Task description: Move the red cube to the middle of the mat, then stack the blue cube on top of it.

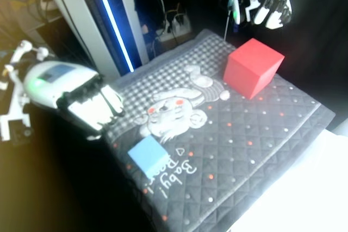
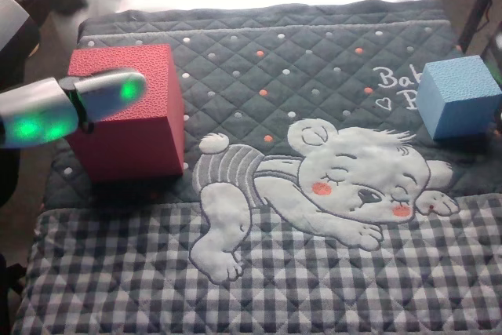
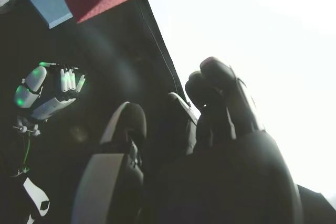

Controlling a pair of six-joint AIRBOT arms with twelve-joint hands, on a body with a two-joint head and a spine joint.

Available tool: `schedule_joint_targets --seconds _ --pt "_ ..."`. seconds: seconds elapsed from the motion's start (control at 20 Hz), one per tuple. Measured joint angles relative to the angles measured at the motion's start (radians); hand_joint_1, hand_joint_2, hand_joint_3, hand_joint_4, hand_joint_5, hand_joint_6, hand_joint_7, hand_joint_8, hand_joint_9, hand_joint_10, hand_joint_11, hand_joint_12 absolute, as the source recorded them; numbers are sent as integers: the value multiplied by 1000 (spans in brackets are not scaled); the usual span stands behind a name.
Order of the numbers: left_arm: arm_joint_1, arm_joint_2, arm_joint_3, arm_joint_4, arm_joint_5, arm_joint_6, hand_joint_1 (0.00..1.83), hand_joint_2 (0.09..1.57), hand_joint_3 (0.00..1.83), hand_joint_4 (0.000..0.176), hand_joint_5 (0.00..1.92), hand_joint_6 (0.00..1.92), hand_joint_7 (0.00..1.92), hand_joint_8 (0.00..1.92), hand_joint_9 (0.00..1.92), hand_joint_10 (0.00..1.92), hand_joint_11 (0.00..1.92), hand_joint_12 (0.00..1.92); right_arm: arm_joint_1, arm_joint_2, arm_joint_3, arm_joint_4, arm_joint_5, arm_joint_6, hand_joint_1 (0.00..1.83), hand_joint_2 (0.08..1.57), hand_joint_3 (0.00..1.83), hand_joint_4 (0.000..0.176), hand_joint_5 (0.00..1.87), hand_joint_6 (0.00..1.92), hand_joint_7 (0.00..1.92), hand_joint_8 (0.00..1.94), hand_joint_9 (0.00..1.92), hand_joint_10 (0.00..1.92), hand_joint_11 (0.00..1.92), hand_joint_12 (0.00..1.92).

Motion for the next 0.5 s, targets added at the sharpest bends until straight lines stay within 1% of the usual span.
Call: schedule_joint_targets --seconds 0.05,0.1,0.15,0.2,0.25,0.3,0.35,0.4,0.45,0.5 --pt "-1 0 0 3 -1 0 362 1036 0 100 0 0 0 0 0 0 0 0 0 -3 0 -2 1 0 579 1228 25 0 0 0 0 0 0 0 0 966" --pt "-1 0 0 4 1 0 356 1030 0 90 0 0 0 0 0 0 0 0 0 -6 0 -12 3 0 575 1237 12 0 0 0 0 0 0 0 0 912" --pt "-1 0 0 3 7 0 323 1017 0 100 0 0 0 0 0 0 0 0 0 -10 0 -11 2 0 571 1240 5 0 0 0 0 0 0 0 0 945" --pt "-1 0 0 3 16 0 332 1004 0 117 0 0 0 0 0 0 0 0 0 -14 1 -6 0 0 564 1241 2 0 0 0 0 0 14 7 0 1109" --pt "-1 0 0 3 32 0 403 989 0 116 0 0 0 0 0 0 0 0 0 -16 3 -5 -2 0 564 1245 3 0 0 0 0 0 9 5 0 1143" --pt "-2 0 0 3 43 0 453 977 0 122 0 0 0 0 0 0 0 0 0 -16 3 -5 -4 0 549 1253 6 0 0 0 0 0 7 5 0 1158" --pt "-3 0 0 3 56 0 485 959 0 124 0 0 0 0 0 0 0 0 0 -16 3 -5 -6 0 532 1261 4 0 0 0 0 0 1 1 0 1084" --pt "-10 0 0 3 80 9 505 945 0 135 0 0 0 0 0 0 0 0 0 -19 4 -4 -8 -1 525 1259 1 0 0 0 0 0 5 2 0 1069" --pt "-27 0 0 3 125 24 558 923 0 165 0 0 0 0 0 0 0 0 0 -24 8 -5 -13 -2 524 1255 0 0 0 0 0 0 0 0 0 1014" --pt "-34 -1 1 2 143 28 594 915 0 160 0 0 0 0 0 0 0 0 0 -27 10 -5 -14 -2 523 1248 0 0 0 0 0 0 0 0 0 1001"
